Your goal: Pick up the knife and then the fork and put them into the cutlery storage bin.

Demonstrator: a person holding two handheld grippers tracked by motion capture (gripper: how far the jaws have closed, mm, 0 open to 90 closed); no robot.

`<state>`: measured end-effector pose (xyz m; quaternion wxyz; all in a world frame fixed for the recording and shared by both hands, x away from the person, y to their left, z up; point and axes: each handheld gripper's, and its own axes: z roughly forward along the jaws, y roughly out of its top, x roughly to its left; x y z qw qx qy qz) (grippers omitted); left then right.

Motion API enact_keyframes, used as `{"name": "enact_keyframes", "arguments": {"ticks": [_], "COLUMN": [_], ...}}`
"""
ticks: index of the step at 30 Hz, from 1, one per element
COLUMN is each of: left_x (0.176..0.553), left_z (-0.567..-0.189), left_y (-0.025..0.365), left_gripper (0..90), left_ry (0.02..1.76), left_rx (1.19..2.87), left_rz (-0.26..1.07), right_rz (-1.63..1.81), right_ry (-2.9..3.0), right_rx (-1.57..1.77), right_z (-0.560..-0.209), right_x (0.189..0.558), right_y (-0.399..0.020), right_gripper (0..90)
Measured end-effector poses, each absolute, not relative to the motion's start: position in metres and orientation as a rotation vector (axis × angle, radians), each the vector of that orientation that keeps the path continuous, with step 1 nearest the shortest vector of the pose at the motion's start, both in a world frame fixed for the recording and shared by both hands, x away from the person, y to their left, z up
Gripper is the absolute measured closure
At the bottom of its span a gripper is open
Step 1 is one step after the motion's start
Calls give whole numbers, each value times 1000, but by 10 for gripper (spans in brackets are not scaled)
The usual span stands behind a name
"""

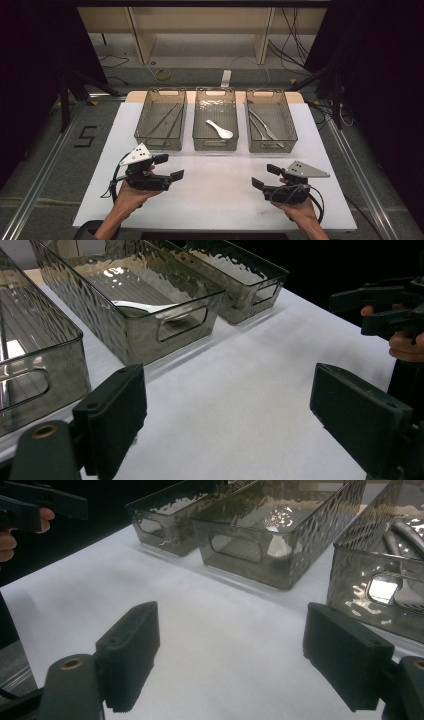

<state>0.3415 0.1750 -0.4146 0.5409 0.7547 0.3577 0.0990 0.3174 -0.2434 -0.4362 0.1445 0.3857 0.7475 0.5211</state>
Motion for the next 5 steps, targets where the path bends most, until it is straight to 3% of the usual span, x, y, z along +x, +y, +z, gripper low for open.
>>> {"name": "enact_keyframes", "arguments": {"ticks": [5], "left_x": [342], "left_z": [-415], "left_y": [175], "left_gripper": [144], "left_ry": [852], "left_rx": [1793], "left_rz": [235], "right_rz": [1494], "right_ry": [2155], "right_rx": [1106], "right_z": [-436], "right_x": [317], "right_y": [-243], "right_gripper": [234]}}
